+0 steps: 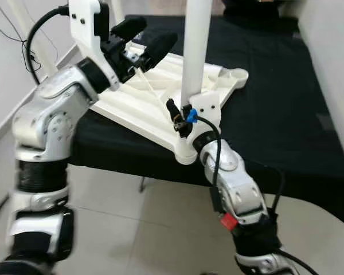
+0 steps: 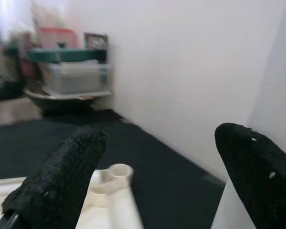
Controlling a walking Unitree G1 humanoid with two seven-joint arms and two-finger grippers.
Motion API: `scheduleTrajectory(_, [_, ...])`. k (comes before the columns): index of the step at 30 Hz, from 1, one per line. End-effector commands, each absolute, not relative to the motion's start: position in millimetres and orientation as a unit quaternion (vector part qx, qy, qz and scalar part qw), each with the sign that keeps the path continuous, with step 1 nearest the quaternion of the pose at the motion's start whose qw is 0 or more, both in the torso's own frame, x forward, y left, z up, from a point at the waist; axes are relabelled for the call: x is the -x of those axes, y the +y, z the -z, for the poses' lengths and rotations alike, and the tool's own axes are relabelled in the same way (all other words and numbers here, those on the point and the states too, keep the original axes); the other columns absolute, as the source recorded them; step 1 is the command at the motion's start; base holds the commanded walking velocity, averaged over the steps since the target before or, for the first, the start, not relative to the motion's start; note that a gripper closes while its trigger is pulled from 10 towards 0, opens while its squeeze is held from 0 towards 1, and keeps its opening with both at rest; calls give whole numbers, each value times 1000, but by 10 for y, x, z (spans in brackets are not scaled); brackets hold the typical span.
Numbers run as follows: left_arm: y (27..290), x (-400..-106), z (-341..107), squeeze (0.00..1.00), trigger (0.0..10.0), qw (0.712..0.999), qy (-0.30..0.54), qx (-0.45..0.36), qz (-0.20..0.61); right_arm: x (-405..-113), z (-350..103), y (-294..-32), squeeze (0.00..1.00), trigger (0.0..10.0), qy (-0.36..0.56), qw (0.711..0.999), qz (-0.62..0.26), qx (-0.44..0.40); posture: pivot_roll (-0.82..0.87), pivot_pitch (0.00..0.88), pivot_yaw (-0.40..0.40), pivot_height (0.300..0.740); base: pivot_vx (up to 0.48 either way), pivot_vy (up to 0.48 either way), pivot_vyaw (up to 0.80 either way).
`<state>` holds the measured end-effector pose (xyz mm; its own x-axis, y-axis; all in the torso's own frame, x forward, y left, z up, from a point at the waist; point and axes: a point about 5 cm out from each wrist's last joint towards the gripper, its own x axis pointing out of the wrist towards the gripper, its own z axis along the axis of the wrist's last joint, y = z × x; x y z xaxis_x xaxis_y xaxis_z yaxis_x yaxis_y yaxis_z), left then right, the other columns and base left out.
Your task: Building children table
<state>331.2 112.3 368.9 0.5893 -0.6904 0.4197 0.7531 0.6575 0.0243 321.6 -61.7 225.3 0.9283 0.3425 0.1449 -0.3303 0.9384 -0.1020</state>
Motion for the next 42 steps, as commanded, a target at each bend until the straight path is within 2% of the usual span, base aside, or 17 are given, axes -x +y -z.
scheduleTrajectory(1, [963,-3329,-3648,0,10000,872,-165,74,455,-3220,-1771,-600,0,10000,35,983,-178,34,11,199,57,740,0,0,0])
scheduleTrajectory(2, [963,-3329,-3648,0,10000,872,-165,74,455,-3220,-1771,-600,0,10000,35,983,-178,34,11,199,57,740,0,0,0])
scheduleTrajectory(4, [776,-3273,-3669,0,10000,838,-146,78,521,-3216,-1775,-591,0,10000,34,983,-179,33,9,198,59,740,0,0,0])
scheduleTrajectory(5, [776,-3273,-3669,0,10000,838,-146,78,521,-3216,-1775,-591,0,10000,34,983,-179,33,9,198,59,740,0,0,0])
scheduleTrajectory(7, [688,-3220,-3731,0,10000,812,-145,74,560,-3208,-1774,-582,0,10000,33,983,-180,33,6,200,67,740,0,0,0])
scheduleTrajectory(9, [691,-3213,-3794,0,10000,809,-158,62,563,-3204,-1775,-578,0,10000,32,982,-181,33,7,200,70,740,0,0,0])
scheduleTrajectory(13, [747,-3226,-3873,0,10000,806,-165,61,565,-3203,-1774,-577,0,10000,32,983,-180,32,10,202,71,740,0,0,0])
scheduleTrajectory(17, [926,-3071,-3976,0,10000,771,-183,41,609,-3196,-1765,-556,0,10000,34,982,-184,29,19,205,69,740,0,0,0])
scheduleTrajectory(18, [926,-3071,-3976,0,10000,771,-183,41,609,-3196,-1765,-556,0,10000,34,982,-184,29,19,205,69,740,0,0,0])
scheduleTrajectory(20, [1004,-2952,-4003,0,10000,745,-192,17,638,-3191,-1764,-543,0,10000,33,981,-187,28,21,207,70,740,0,0,0])
scheduleTrajectory(26, [1173,-2787,-4071,0,10000,722,-217,-6,656,-3198,-1768,-531,0,10000,33,981,-189,26,20,207,65,740,0,0,0])
scheduleTrajectory(29, [1191,-2789,-4077,0,10000,729,-221,-13,647,-3198,-1769,-529,0,10000,33,981,-190,26,20,208,65,740,0,0,0])
scheduleTrajectory(31, [1192,-2847,-4070,0,10000,757,-224,-27,613,-3198,-1771,-528,0,10000,32,981,-191,26,18,207,63,740,0,0,0])
scheduleTrajectory(32, [1192,-2847,-4070,0,10000,757,-224,-27,613,-3198,-1771,-528,0,10000,32,981,-191,26,18,207,63,740,0,0,0])
scheduleTrajectory(33, [1158,-2903,-4036,0,10000,772,-218,-41,596,-3199,-1773,-529,0,10000,32,981,-191,26,18,206,61,740,0,0,0])
scheduleTrajectory(42, [919,-3147,-3936,0,10000,806,-196,-28,558,-3196,-1794,-525,0,10000,28,980,-193,25,16,207,63,740,0,0,0])
